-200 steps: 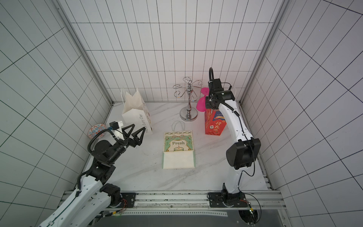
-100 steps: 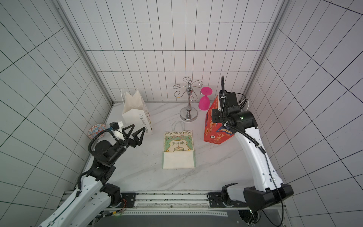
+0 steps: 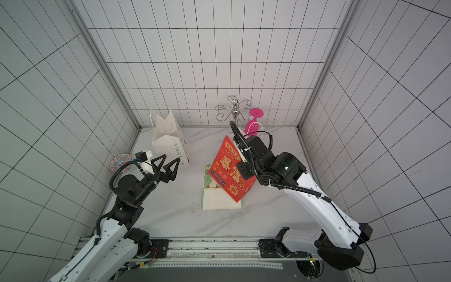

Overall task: Put away the paper bag
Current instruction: Press the paper bag.

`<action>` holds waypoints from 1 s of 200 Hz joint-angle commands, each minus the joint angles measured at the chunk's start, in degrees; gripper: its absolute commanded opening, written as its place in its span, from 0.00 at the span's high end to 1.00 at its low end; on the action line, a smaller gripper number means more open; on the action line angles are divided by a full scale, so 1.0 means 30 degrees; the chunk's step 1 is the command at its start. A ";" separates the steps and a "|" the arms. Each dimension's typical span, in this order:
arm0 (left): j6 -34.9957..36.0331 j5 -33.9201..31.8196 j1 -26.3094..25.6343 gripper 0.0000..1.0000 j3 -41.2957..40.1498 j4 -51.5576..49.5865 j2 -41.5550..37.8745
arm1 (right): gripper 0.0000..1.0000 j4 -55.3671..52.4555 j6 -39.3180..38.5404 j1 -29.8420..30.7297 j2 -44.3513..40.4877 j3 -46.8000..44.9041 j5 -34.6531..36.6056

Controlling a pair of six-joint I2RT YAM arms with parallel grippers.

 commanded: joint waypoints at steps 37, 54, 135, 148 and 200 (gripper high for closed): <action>0.0266 -0.0841 0.0089 0.02 0.0104 -0.1220 -0.1127 | 1.00 0.0567 -0.2803 0.3781 -0.0221 -0.2089 0.0901; 0.0594 -0.0650 0.0104 0.02 0.0136 -0.1679 -0.1526 | 1.00 0.1358 -0.3526 0.4265 -0.0534 -0.3074 0.0315; 0.5843 0.5298 -0.0045 0.03 0.1419 -0.2874 -0.1824 | 1.00 0.4131 -0.7577 0.5890 -0.3681 -0.7998 -0.0157; 0.6987 0.7254 -0.0554 0.03 0.1602 -0.2848 -0.1251 | 1.00 0.4150 -0.7991 0.5899 -0.4014 -0.8272 0.0290; 1.2464 1.1575 -0.3017 0.03 0.3181 -0.4648 0.2428 | 1.00 0.4786 -0.9507 0.5893 -0.5308 -0.9008 -0.0466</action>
